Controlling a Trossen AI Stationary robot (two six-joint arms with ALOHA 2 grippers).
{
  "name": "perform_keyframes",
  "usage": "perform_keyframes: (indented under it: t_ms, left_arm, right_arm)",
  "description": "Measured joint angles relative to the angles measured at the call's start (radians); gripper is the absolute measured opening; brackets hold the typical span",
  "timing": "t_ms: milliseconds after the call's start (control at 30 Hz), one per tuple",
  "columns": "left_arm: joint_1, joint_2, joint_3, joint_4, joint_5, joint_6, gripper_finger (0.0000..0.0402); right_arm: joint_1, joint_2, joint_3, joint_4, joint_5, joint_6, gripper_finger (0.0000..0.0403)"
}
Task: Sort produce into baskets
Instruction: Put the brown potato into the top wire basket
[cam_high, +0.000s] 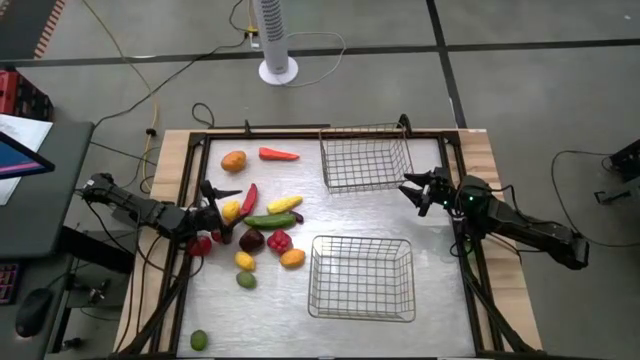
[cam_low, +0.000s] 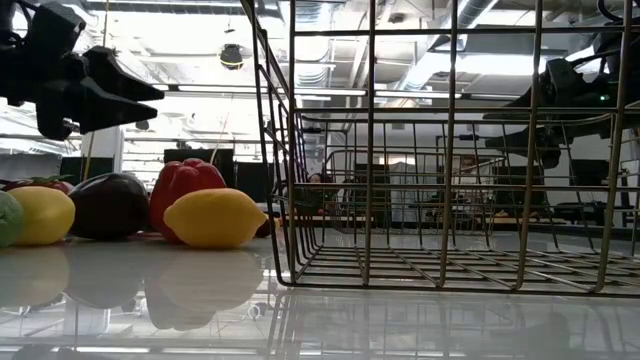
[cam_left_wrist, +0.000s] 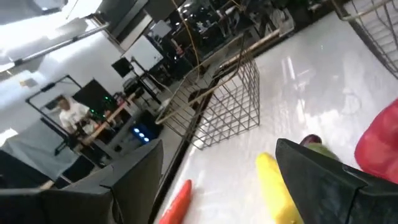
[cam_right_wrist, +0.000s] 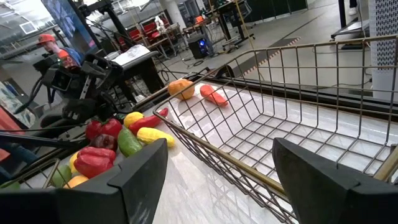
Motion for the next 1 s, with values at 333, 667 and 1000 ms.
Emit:
perform_keyframes:
  t_ms: [333,667,1000]
  left_arm:
    - [0.002,-0.002,-0.002,0.264,0.432,-0.205,0.03]
    - [0.001,-0.002,0.0,0.486,0.612,-0.208,0.03]
    - [0.001,-0.001,0.0,0.318,0.536,-0.701,0.03]
  right_arm:
    - [0.0,0.0,0.0,0.019,0.002,-0.006,0.0315]
    - [0.0,0.0,0.0,0.087,0.055,0.003,0.0315]
    - [0.004,0.0,0.0,0.081,0.053,-0.034,0.0315]
